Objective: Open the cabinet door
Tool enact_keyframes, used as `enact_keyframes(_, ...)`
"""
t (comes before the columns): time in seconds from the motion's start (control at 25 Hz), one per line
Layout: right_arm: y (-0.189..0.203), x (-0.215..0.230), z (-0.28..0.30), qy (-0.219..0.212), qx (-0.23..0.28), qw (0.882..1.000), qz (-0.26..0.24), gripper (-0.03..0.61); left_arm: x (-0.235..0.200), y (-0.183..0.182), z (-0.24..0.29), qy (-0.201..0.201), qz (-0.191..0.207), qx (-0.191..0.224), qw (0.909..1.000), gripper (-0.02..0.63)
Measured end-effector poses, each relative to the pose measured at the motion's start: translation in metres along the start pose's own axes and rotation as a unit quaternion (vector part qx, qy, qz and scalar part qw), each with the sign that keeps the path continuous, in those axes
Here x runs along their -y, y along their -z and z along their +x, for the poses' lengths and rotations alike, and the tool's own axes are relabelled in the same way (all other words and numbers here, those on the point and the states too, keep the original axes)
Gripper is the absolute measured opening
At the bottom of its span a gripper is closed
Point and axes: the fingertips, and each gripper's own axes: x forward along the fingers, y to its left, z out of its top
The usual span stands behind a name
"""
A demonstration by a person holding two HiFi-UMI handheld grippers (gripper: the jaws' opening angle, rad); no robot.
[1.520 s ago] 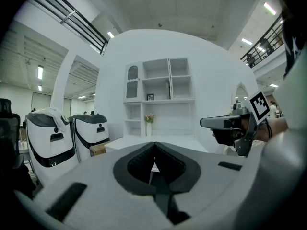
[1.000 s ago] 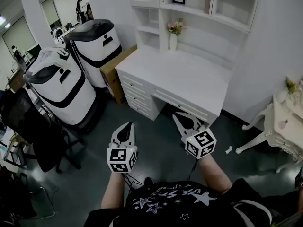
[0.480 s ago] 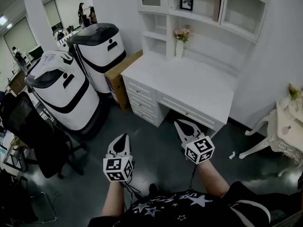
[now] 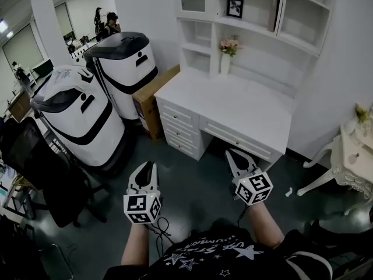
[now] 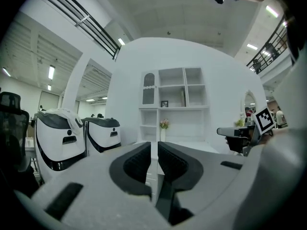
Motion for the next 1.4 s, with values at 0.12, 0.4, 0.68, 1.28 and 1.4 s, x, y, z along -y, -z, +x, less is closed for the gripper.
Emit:
enact_keyframes(0.12,0.008,0.000,0.004,0.002,-0.009,1.000,0.005,0.006,0.002,0.003,0.010,0.014,0.000,-0.007,0.9999,0.055)
enact_keyframes(0.4,0.024,0.026,0.036,0.008,-0.019,1.000,0.011,0.006,0.014,0.004,0.058,0.076,-0.001,-0.003,0.9971,0.219)
enact_keyframes(0.68,0.005,0.075,0.106,0.003,-0.001,1.000,-0.004,0.006,-0.006,-0.015,0.127,0.089,0.015,0.013,0.9958,0.404)
enact_keyframes(1.28,-0.054,0.230,0.243,0.007,0.025,0.999,-0.026,0.006,-0.026,-0.065,0.315,0.062,-0.004,0.032,0.9975,0.436)
enact_keyframes(1.4,-0.060,0.256,0.261,0.002,0.033,0.999,-0.024,0.006,-0.023,-0.074,0.346,0.059,0.005,0.034,0.9976,0.436)
